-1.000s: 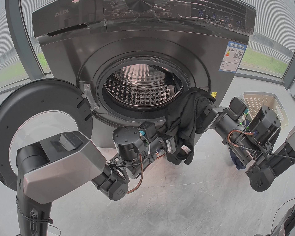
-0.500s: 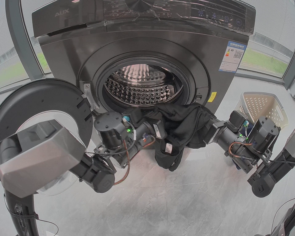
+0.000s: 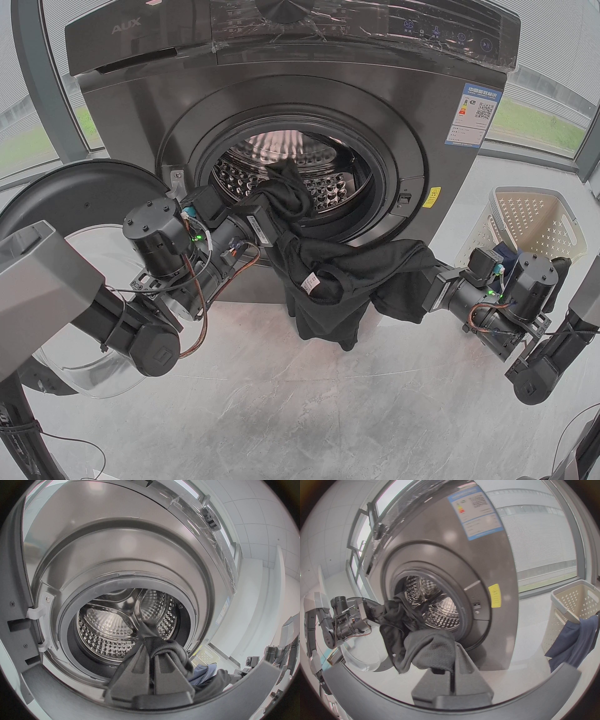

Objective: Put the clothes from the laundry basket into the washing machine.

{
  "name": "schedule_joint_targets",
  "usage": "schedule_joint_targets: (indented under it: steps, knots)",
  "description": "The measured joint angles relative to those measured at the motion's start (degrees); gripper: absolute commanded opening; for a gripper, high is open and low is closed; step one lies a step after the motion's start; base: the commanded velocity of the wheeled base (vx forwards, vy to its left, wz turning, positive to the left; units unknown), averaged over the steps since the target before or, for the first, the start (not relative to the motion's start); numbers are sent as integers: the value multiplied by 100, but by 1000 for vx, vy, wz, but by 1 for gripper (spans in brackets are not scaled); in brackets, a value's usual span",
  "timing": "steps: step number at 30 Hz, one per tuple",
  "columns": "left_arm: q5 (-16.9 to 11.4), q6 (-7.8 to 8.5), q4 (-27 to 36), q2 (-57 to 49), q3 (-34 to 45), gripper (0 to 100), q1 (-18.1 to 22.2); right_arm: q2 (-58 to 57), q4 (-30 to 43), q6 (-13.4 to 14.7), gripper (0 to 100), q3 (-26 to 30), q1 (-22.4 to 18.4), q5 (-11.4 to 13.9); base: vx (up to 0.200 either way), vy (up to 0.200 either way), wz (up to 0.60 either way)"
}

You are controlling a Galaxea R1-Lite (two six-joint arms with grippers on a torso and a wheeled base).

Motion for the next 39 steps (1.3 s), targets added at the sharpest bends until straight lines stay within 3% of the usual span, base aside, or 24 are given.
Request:
schedule_joint_targets:
  steps: [9,25,26,39]
  knots:
    - [73,-37,-30,-105,179,0,190,51,0,-28,0,107,-258,139,0,0,0]
    - [57,-37,-66,-111,1473,0,-96,-393,-11,-9,0,-802,-104,152,0,0,0]
    - [51,-37,-68,-89,1556,100,-94,-439,-13,-9,0,-830,-74,155,0,0,0]
    - [73,0,-140,630,1748,100,-80,-701,-11,-2,0,-1136,152,148,0,0,0]
